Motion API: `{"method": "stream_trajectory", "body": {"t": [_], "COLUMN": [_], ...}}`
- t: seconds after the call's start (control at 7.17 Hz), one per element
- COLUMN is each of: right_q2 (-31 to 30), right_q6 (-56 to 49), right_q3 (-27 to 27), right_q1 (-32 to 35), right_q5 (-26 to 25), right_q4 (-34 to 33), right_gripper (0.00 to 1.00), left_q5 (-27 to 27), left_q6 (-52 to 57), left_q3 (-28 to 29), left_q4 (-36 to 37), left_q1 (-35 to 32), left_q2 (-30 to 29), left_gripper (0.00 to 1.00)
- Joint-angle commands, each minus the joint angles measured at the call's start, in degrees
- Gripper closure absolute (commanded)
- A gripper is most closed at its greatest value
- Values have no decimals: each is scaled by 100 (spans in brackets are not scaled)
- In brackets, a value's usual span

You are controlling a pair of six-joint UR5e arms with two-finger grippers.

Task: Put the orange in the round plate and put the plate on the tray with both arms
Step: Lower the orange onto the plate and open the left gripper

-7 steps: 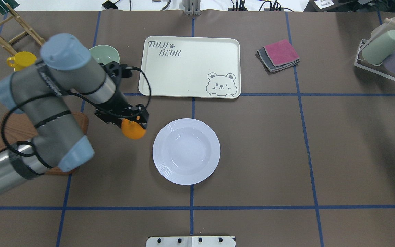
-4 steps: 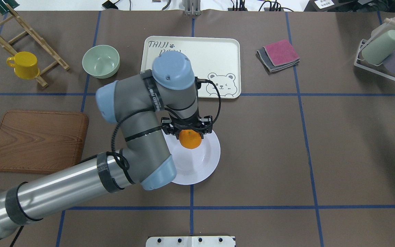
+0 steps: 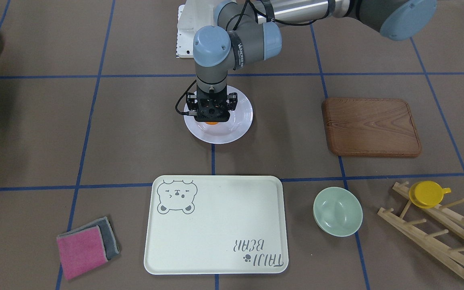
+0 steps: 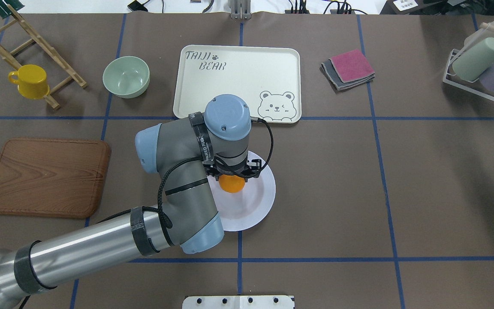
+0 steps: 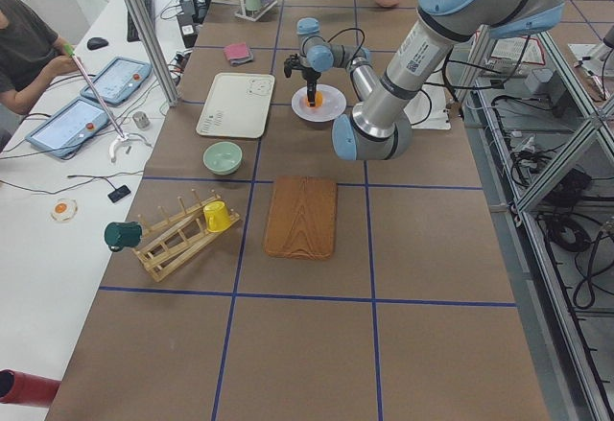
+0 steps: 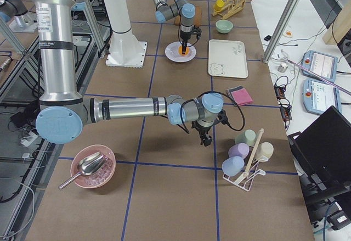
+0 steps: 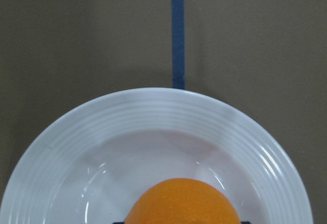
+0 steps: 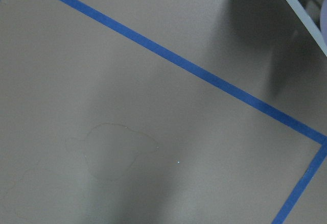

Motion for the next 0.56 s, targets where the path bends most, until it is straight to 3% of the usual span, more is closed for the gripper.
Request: {"method": "stream_trajectory", "body": {"t": [0.0,0.42], "right_q2": [0,0], "right_q6": [-4,-4], "right_q3": [17,0], "right_q1": [0,0], "right_q5": [0,0], "right_q4": [-2,6], "right_gripper": [0,0], "left_q5": [32,50], "left_q6": [93,128], "left_q3": [-203,-257], "left_q4": [-12,-21], "left_q1": [4,101], "left_q2": [78,121], "left_gripper": [100,100]}}
